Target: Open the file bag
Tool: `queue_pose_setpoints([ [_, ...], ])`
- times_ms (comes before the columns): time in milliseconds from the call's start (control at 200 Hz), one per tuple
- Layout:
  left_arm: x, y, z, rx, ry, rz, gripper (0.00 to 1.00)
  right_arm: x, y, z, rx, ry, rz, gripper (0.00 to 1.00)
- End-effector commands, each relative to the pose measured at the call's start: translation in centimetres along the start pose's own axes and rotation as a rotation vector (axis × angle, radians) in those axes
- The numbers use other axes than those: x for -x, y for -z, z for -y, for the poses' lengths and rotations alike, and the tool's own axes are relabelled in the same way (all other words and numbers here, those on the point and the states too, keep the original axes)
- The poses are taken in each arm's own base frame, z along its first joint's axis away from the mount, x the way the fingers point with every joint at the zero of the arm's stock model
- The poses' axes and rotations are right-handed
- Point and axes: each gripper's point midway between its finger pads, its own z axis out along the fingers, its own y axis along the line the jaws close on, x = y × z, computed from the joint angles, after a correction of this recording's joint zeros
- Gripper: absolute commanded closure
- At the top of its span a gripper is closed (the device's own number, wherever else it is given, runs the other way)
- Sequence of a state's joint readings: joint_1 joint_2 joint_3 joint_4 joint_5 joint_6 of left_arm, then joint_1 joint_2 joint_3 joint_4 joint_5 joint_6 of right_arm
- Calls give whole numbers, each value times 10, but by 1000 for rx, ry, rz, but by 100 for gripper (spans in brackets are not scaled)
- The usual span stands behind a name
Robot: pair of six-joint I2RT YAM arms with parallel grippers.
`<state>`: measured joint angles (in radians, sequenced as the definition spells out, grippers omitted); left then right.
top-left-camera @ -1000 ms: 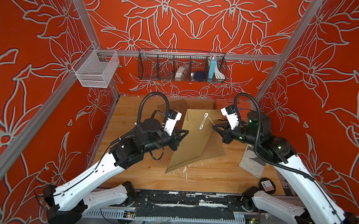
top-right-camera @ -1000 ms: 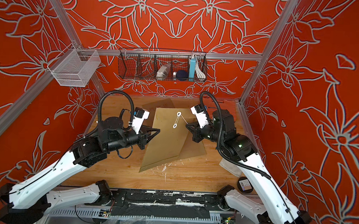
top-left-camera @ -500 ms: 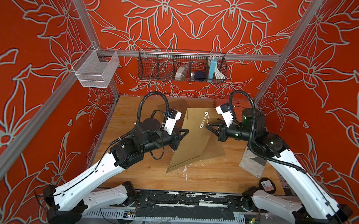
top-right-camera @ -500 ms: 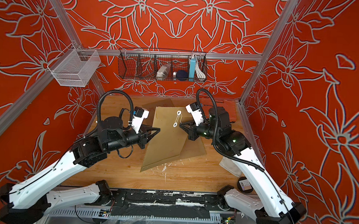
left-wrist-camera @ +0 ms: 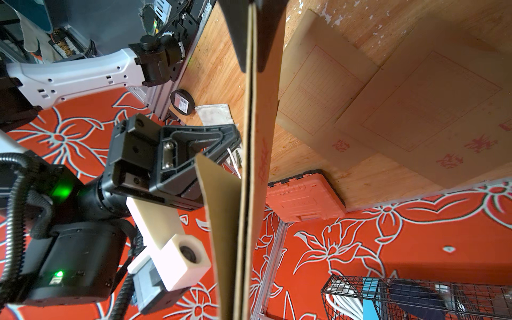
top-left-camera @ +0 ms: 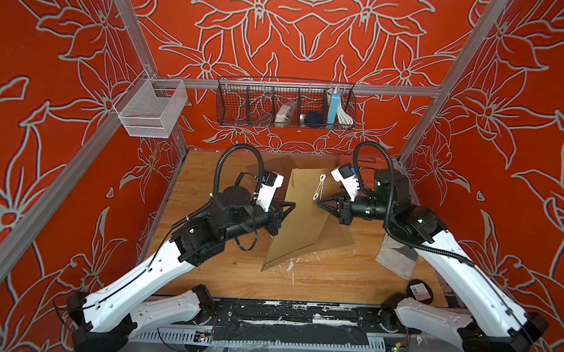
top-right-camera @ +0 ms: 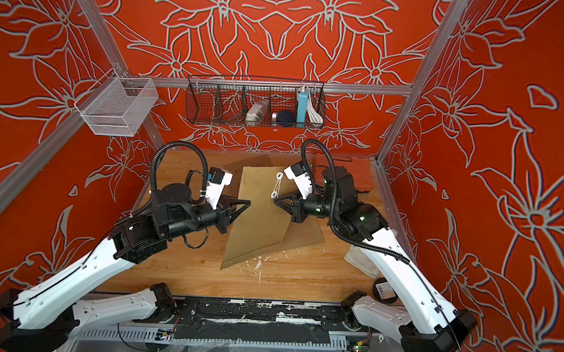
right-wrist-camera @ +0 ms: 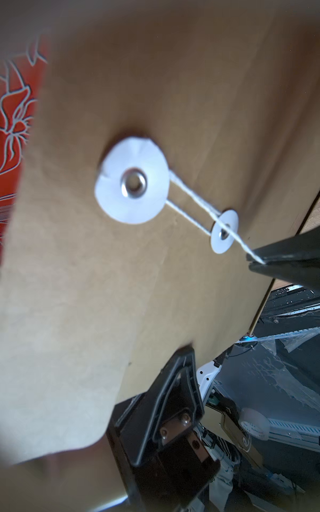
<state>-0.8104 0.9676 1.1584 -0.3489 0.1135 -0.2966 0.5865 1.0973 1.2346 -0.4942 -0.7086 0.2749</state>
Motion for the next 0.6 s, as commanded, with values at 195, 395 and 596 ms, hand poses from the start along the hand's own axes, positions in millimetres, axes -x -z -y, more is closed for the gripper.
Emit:
queue_pose_setpoints([
  [195, 22, 9, 5, -15, -1, 83, 100, 4, -6, -20, 94, 50, -8, 100],
  [395, 19, 10, 3, -7, -1, 77, 100, 8, -11, -26, 120, 60, -6, 100],
  [596, 13, 7, -2, 18, -9, 58, 100, 18, -12, -33, 153, 69, 17, 100],
])
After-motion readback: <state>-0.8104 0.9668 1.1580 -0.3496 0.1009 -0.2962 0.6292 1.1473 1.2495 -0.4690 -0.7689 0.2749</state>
